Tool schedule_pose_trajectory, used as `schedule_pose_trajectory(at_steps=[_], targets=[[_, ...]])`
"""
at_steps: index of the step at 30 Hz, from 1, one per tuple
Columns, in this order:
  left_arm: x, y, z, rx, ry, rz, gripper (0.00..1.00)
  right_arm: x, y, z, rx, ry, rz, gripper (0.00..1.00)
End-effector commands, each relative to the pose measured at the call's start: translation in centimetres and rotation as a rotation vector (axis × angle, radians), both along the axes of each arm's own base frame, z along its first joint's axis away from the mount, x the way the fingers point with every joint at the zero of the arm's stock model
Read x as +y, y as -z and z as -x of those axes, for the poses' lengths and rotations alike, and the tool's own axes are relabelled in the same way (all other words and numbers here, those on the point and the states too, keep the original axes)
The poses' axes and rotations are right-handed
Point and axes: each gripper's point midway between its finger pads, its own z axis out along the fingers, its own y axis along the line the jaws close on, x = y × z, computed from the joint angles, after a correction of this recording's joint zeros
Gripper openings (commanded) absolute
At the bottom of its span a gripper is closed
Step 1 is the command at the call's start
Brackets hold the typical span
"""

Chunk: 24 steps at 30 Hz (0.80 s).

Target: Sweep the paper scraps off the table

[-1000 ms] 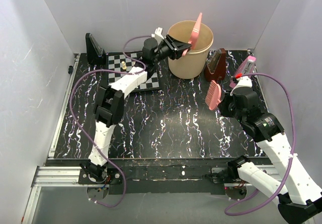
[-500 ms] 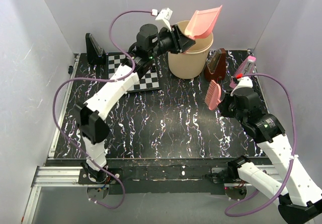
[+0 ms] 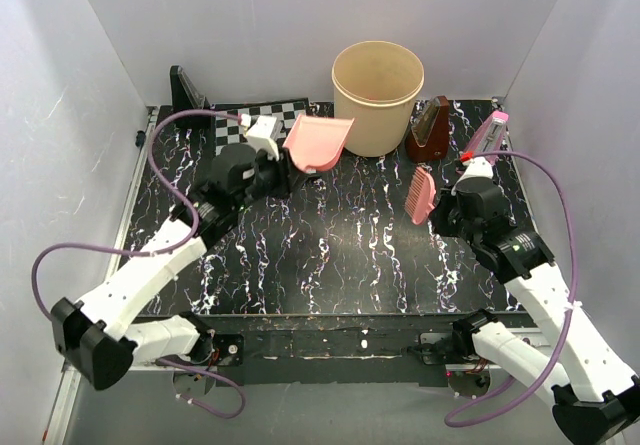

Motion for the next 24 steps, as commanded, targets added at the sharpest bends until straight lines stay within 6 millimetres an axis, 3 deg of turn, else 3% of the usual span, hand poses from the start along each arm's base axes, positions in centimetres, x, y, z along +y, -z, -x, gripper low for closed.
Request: schedule_pose_trajectory(at_steps=[1,4,7,12,18,24], targets=[[3.0,5.9,2.7,0.095,-0.048,-0.093,0.0,0.6,-0.5,-1.0,-0.031,0.012,-0.041,0.01],[4.9,9.7,4.2,0.159,-0.109,-0.101,0.0,1.2,-0.1,-0.9,-0.024,-0.004,-0.072,0.01],[6.5,12.1,4.9,0.179,-0.185,-0.101,0.0,2.0,0.0,-1.0,-0.022,-0.024,-0.107,0.01],[9.7,16.1,4.4,0.188,-0.384,-0.093,0.01,3.3,1.0,-1.2,0.016,-0.039,-0.161,0.01],[10.4,19.0,3.8,0.183,-0.454,-0.077,0.0,3.5,0.7,-1.4,-0.009,-0.015,-0.209,0.01],[11.5,22.1,3.1,0.208,-0.521,-0.171,0.0,2.9,-0.4,-1.3,-0.09,0.01,-0.245,0.01]])
